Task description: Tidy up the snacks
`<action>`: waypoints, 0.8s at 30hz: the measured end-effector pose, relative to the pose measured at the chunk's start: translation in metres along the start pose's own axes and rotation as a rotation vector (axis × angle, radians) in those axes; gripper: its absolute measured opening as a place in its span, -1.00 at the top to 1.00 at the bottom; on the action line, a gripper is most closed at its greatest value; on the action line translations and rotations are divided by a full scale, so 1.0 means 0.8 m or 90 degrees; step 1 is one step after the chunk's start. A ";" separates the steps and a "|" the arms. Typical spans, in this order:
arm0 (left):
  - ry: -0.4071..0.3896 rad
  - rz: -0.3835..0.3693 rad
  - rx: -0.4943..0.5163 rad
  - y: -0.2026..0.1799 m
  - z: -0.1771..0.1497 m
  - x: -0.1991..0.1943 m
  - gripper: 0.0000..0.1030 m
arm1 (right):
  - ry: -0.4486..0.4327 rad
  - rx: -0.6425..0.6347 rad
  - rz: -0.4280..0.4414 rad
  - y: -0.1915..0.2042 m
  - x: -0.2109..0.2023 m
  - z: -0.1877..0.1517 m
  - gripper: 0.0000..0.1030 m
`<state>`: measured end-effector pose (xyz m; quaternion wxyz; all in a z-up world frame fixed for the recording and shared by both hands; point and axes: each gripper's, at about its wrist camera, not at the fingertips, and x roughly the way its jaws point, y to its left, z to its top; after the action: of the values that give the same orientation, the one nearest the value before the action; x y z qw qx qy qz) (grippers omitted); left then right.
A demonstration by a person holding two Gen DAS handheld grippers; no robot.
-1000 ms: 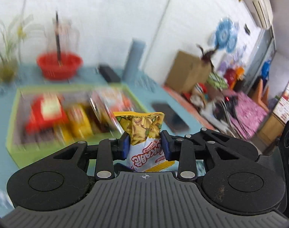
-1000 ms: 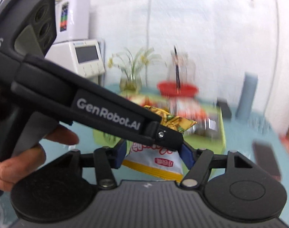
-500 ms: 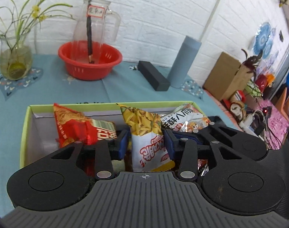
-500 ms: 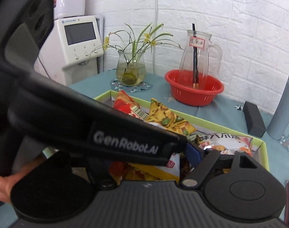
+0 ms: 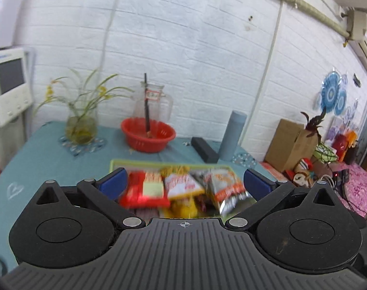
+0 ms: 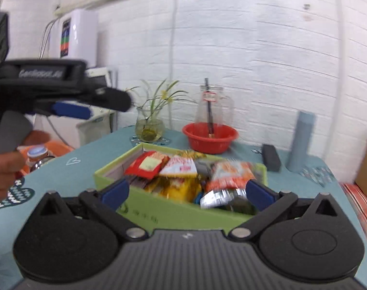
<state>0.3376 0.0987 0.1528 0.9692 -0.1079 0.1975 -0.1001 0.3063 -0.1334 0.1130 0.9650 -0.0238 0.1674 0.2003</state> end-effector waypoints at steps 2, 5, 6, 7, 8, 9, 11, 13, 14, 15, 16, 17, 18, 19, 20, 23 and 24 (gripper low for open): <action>-0.003 0.007 -0.001 -0.011 -0.036 -0.041 -0.79 | -0.001 0.036 -0.043 0.008 -0.047 -0.031 -0.99; 0.014 0.014 -0.009 -0.029 -0.101 -0.097 -0.79 | -0.013 0.091 -0.101 0.019 -0.113 -0.082 -0.99; 0.022 0.019 -0.010 -0.036 -0.120 -0.111 -0.79 | -0.023 0.110 -0.118 0.024 -0.135 -0.098 -0.99; 0.030 0.024 -0.005 -0.044 -0.142 -0.127 -0.79 | -0.032 0.129 -0.130 0.028 -0.155 -0.111 -0.99; 0.033 0.025 0.006 -0.051 -0.162 -0.141 -0.77 | -0.037 0.144 -0.136 0.031 -0.172 -0.122 -0.99; 0.034 0.025 0.018 -0.058 -0.178 -0.154 -0.73 | -0.040 0.154 -0.137 0.036 -0.188 -0.131 -0.99; 0.043 0.020 0.036 -0.073 -0.212 -0.181 -0.55 | -0.048 0.166 -0.148 0.045 -0.221 -0.146 -0.99; 0.041 0.004 0.040 -0.084 -0.235 -0.204 -0.55 | -0.061 0.172 -0.193 0.059 -0.258 -0.160 -0.99; 0.042 0.001 0.045 -0.091 -0.247 -0.218 -0.56 | -0.060 0.167 -0.224 0.068 -0.273 -0.164 -0.99; 0.044 0.000 0.052 -0.097 -0.256 -0.230 -0.56 | -0.059 0.157 -0.248 0.076 -0.287 -0.169 -0.99; 0.043 -0.002 0.058 -0.103 -0.262 -0.240 -0.57 | -0.062 0.145 -0.268 0.084 -0.303 -0.174 -0.99; 0.033 0.000 0.067 -0.110 -0.269 -0.255 -0.58 | -0.070 0.133 -0.288 0.090 -0.319 -0.178 -0.99; 0.020 0.002 0.079 -0.117 -0.274 -0.269 -0.59 | -0.084 0.122 -0.298 0.095 -0.337 -0.185 -0.99; 0.006 0.007 0.088 -0.122 -0.277 -0.281 -0.62 | -0.099 0.113 -0.300 0.098 -0.353 -0.192 -0.99; -0.010 0.016 0.097 -0.127 -0.283 -0.297 -0.65 | -0.116 0.106 -0.302 0.101 -0.369 -0.199 -0.99; -0.032 0.021 0.115 -0.137 -0.293 -0.322 -0.66 | -0.153 0.107 -0.327 0.108 -0.400 -0.220 -0.99; -0.036 0.019 0.118 -0.139 -0.296 -0.326 -0.66 | -0.152 0.111 -0.339 0.107 -0.404 -0.225 -0.99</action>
<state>-0.0098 0.0140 0.0620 0.9815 -0.0178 0.1619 -0.1006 -0.0634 -0.1978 0.0526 0.9948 0.0400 0.0574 -0.0735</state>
